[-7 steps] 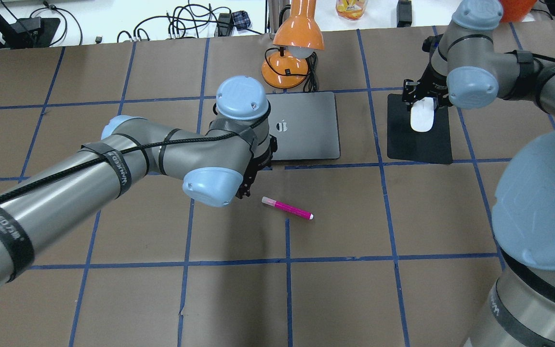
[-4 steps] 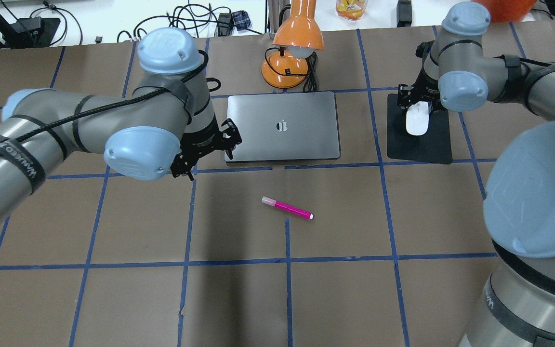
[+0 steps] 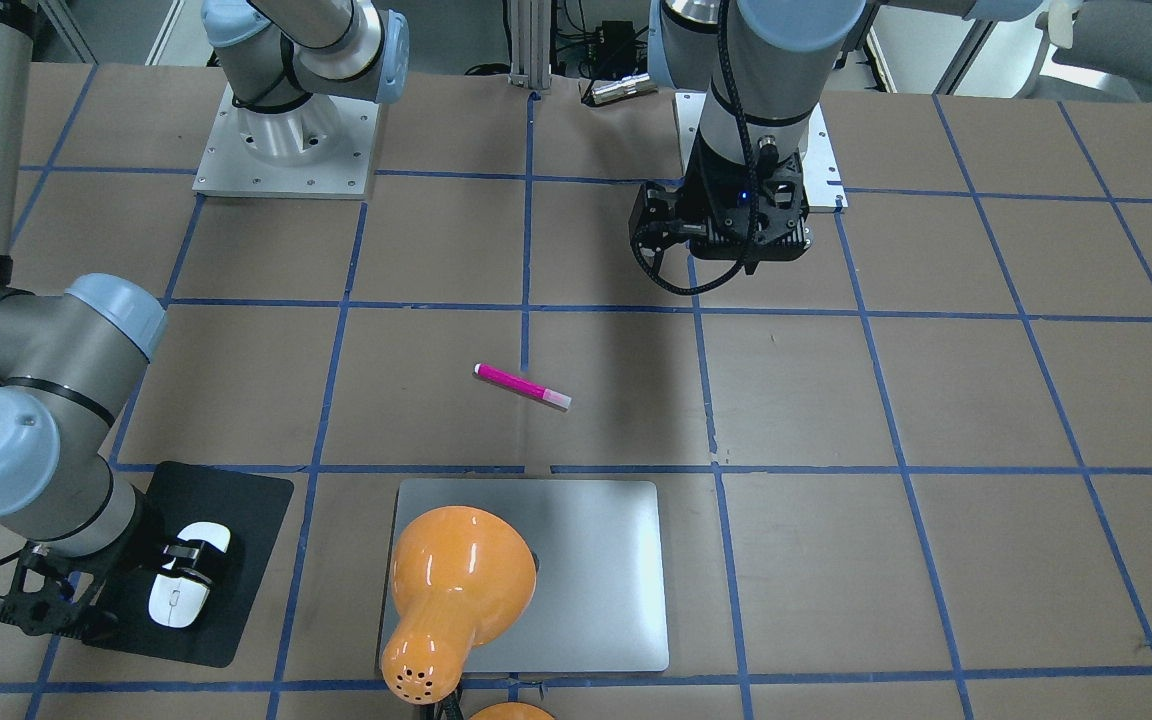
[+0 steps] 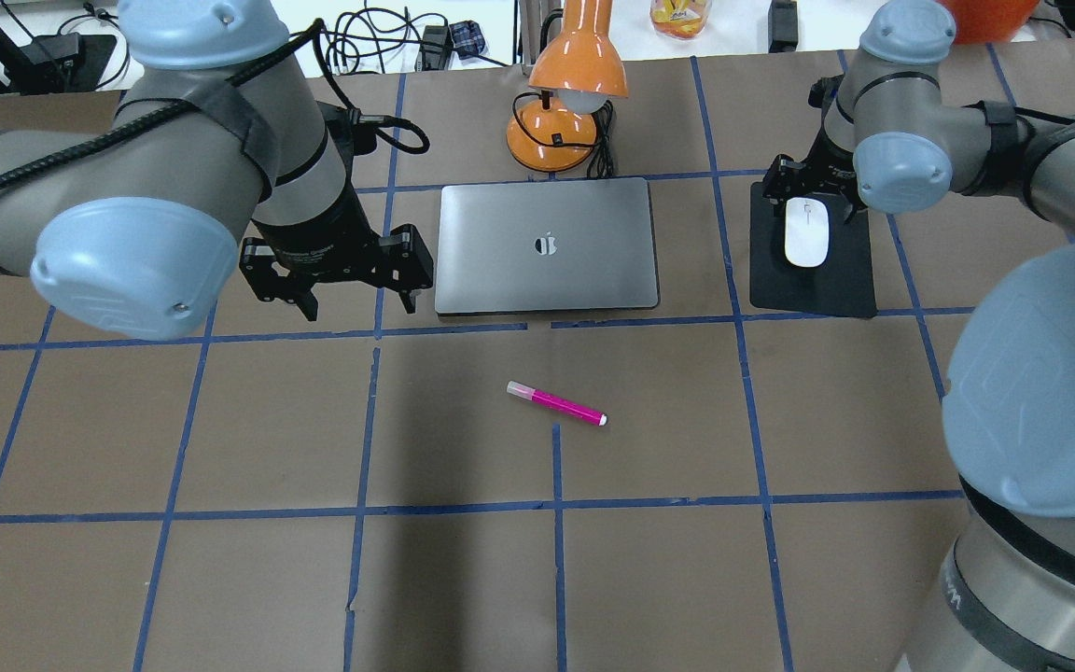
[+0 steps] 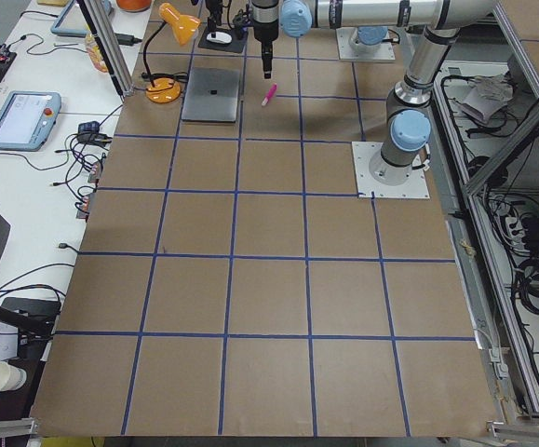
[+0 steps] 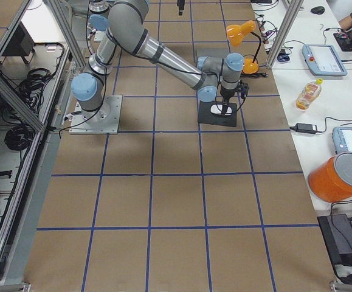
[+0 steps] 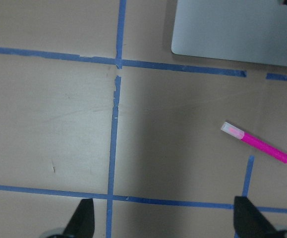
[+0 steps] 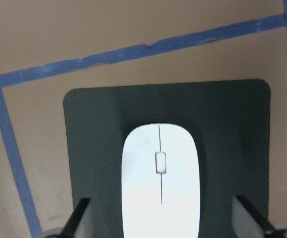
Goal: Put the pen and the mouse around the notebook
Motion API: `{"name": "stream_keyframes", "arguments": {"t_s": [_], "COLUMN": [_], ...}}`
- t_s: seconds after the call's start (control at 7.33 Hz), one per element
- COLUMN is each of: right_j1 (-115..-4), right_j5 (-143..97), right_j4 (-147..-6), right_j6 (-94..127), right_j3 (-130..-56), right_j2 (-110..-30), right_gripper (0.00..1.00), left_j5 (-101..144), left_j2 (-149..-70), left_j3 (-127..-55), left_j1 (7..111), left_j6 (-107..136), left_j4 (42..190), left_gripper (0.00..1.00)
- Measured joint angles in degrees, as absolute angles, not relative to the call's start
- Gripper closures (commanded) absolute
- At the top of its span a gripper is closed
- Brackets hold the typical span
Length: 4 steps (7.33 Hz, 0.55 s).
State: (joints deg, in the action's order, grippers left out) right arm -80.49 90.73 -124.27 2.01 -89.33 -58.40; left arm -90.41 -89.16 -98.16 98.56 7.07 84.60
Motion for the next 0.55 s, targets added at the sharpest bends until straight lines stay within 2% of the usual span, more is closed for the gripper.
{"name": "stream_keyframes", "arguments": {"t_s": [0.55], "right_j1": [-82.3], "right_j5": [90.2], "right_j4": [-102.4], "right_j6": [4.0], "right_j3": [-89.6], "right_j2": [-77.6], "right_gripper": [0.0], "left_j5": [-90.0], "left_j2": [-88.0], "left_j3": [-97.7], "left_j1": [96.1], "left_j6": [4.5], "left_j4": [83.1], "left_gripper": [0.0]}}
